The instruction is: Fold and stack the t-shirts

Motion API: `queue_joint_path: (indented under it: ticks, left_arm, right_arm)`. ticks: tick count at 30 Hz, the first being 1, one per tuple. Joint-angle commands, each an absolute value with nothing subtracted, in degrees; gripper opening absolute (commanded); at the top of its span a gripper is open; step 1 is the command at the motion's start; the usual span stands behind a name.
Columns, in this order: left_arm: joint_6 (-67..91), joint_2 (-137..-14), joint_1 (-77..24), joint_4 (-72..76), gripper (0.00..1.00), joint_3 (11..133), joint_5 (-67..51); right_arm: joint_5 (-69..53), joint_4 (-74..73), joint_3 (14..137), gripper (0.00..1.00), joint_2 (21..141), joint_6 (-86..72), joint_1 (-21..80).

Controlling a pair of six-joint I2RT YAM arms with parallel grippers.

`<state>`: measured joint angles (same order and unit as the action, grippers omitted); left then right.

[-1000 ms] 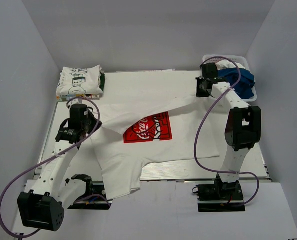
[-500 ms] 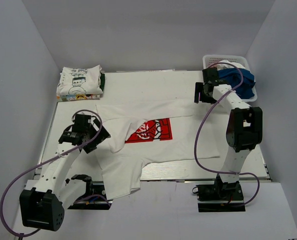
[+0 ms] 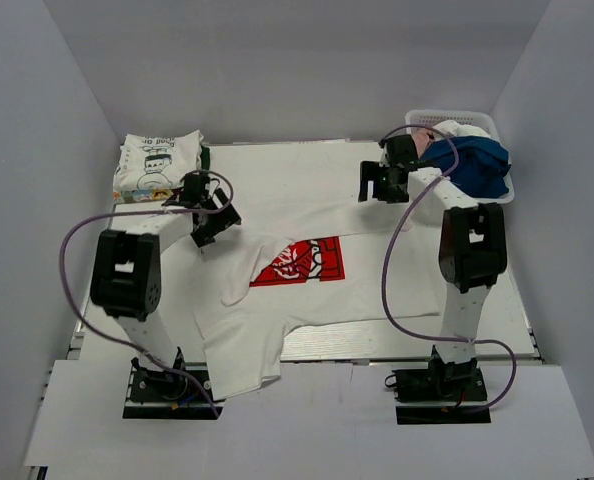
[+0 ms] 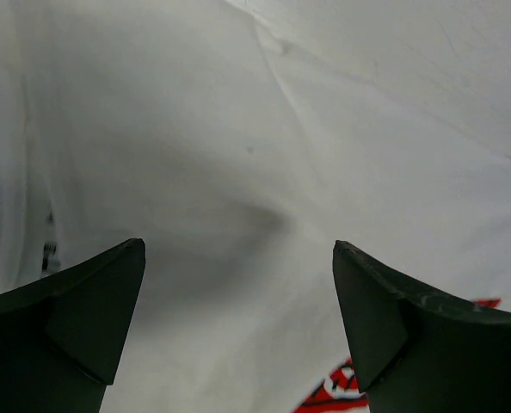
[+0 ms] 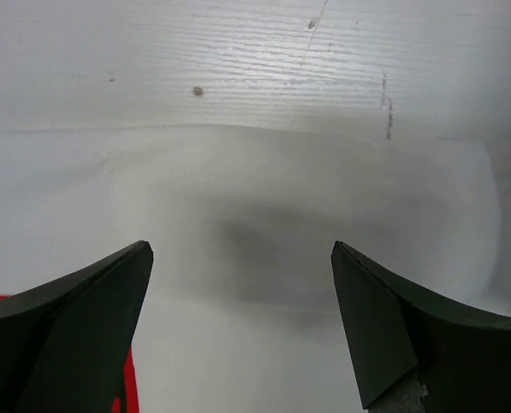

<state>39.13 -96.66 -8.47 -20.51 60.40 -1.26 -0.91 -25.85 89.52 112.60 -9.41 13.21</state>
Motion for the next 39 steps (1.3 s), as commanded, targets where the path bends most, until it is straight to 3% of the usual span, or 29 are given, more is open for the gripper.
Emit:
queue_joint_path:
  ticks: [1, 8, 16, 24, 27, 30, 33, 34, 39]
  left_arm:
    - [36.48, -102.81, -8.53, -16.08, 1.00, 67.21, -0.53]
    - [35.95, -121.62, -7.21, -21.00, 1.00, 82.33, 2.72]
    - [31.82, -138.41, -7.21, -31.61, 1.00, 109.22, 4.83]
    - [28.05, -133.08, -7.21, -32.43, 1.00, 113.64, 3.60]
    - [26.89, -124.30, -8.43, -34.37, 1.00, 109.88, 7.20]
    - [28.29, -111.04, -8.44, -34.55, 1.00, 97.95, 6.15]
    - [33.91, -96.23, -8.44, -36.38, 1.00, 82.48, 9.83]
    - [40.80, -89.19, -8.44, -39.43, 1.00, 71.48, 12.89]
    - [49.90, -72.80, -7.12, -45.15, 1.00, 53.03, 11.34]
  right_arm:
    - [-2.21, -23.73, 92.98, 0.90, 119.15, -12.91, 12.48]
    - [4.30, -24.61, 97.46, 0.90, 126.46, -13.45, 12.22]
    - [15.55, -26.63, 105.01, 0.90, 132.18, -13.98, 12.22]
    - [9.33, -26.90, 112.76, 0.90, 131.67, -6.25, 13.88]
    - [10.28, -25.75, 110.14, 0.90, 125.27, -4.13, 15.90]
    - [11.34, -23.83, 103.11, 0.90, 117.81, -5.70, 18.54]
    - [11.34, -22.07, 93.03, 0.90, 110.05, -10.17, 20.47]
    - [13.77, -21.54, 86.29, 0.90, 103.69, -14.98, 21.09]
    - [12.67, -21.53, 70.90, 0.90, 95.55, -24.16, 21.88]
